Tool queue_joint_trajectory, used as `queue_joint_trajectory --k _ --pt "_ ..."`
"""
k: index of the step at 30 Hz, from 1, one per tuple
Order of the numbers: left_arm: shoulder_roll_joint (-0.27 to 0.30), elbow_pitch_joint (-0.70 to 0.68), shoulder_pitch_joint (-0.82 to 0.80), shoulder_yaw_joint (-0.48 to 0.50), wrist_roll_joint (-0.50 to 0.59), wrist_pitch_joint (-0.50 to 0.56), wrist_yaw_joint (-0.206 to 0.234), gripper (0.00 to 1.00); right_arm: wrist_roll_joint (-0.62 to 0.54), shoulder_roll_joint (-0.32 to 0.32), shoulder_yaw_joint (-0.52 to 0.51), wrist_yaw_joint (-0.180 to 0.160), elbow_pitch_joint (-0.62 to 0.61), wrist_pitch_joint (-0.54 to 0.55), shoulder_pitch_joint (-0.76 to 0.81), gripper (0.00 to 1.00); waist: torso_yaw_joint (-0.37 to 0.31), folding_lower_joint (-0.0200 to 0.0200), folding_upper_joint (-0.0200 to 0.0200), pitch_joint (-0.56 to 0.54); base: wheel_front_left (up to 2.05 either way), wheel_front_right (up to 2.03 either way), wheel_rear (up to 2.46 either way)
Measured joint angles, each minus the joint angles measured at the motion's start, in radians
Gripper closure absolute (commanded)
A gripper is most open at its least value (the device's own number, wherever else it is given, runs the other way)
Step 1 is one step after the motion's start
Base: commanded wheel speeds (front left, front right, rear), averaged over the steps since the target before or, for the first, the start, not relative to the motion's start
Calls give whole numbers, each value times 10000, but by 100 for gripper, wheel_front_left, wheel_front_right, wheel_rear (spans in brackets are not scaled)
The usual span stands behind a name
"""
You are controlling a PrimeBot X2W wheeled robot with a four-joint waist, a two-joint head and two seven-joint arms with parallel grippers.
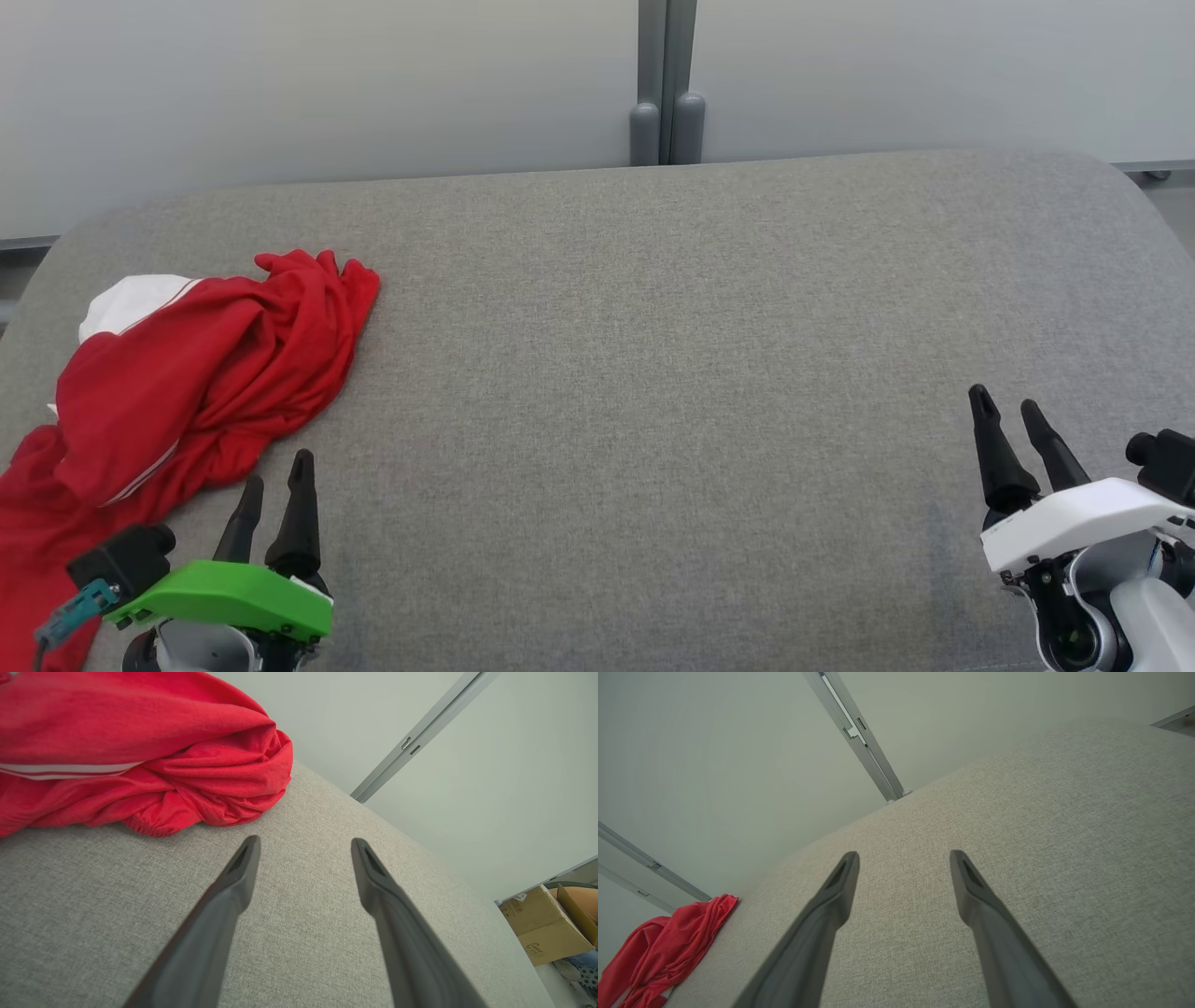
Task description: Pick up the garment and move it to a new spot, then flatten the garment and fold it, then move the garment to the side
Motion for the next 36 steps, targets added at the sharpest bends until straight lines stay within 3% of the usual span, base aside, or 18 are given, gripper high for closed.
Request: queue_joint_trajectory --k 19,36 --pt "36 -48 95 -232 2410 -614 90 0 -2263 -245 566 -104 -171 -621 337 0 50 0 0 -11 0 0 0" --pt "-2 385 318 -127 3835 -1143 73 0 -3386 -213 414 -61 -261 -1177 768 0 35 0 0 -17 0 0 0"
